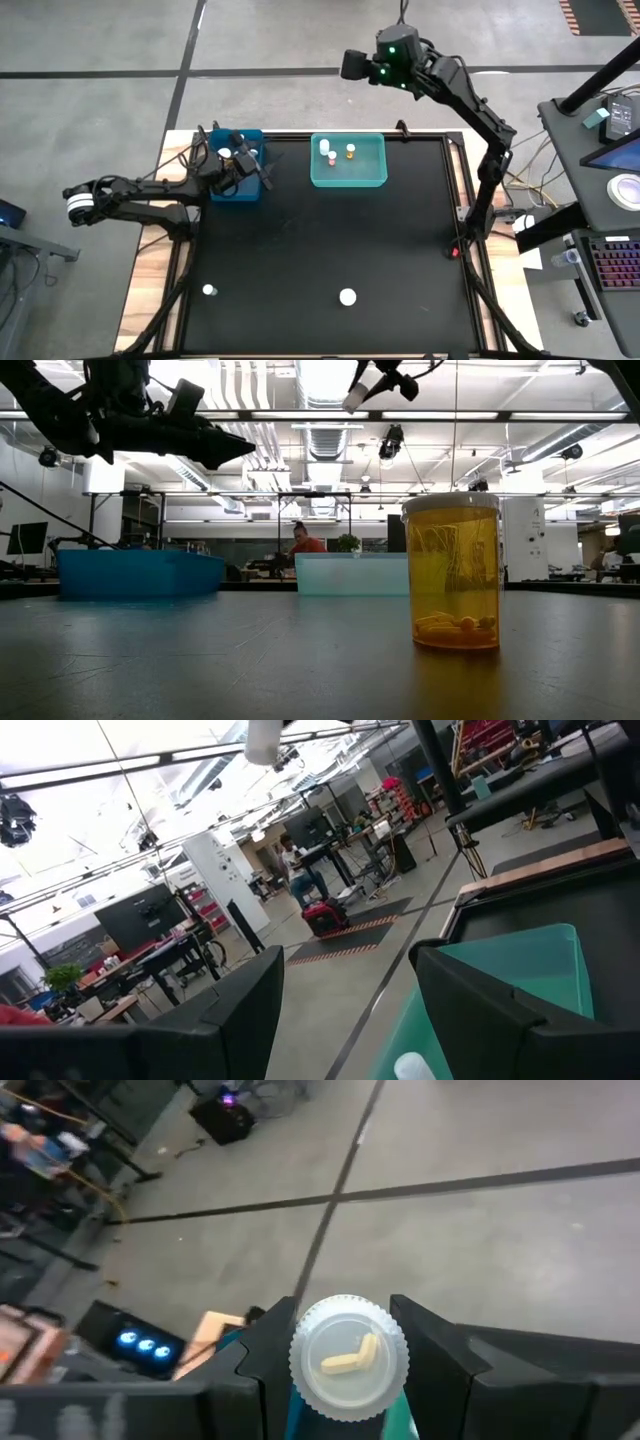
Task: Pick and place medicine bottles into bin by pill shape (circle, oval)
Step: Put the white capsule bottle into the blue bin
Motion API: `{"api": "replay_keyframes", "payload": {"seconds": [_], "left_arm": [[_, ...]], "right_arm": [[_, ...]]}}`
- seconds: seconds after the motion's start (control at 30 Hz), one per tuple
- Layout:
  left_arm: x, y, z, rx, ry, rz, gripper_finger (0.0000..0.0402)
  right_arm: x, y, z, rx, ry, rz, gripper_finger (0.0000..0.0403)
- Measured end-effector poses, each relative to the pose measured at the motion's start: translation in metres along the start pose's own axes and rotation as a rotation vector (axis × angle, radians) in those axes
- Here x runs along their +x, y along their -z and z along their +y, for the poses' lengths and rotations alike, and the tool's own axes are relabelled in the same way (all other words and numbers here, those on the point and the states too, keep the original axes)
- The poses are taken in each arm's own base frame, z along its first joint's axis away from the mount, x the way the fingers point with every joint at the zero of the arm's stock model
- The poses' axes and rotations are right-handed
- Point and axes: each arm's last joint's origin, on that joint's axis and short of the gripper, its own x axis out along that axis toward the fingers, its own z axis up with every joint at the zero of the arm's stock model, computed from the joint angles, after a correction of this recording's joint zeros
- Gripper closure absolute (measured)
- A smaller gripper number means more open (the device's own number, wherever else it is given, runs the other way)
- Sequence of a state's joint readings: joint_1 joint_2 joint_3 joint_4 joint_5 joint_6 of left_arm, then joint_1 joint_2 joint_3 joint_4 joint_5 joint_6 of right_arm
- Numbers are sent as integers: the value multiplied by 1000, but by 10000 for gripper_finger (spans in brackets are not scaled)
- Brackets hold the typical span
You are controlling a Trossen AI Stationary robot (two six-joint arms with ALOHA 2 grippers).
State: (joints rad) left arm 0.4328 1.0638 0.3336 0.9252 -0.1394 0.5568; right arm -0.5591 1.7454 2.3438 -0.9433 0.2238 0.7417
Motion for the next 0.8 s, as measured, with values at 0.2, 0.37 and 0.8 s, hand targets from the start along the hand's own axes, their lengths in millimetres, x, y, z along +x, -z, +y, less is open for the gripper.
{"api": "replay_keyframes", "payload": {"seconds": [0.2, 0.37, 0.8], "left_arm": [[3, 5, -1, 5, -3, 18, 187], [3, 6, 1, 5, -9, 19, 187], [3, 6, 1, 5, -10, 19, 187]], "right_arm": [[-9, -5, 8, 39, -159, 43, 264], [-21, -11, 22, 22, -355, 32, 264], [-9, -3, -1, -13, -88, 79, 268]]}}
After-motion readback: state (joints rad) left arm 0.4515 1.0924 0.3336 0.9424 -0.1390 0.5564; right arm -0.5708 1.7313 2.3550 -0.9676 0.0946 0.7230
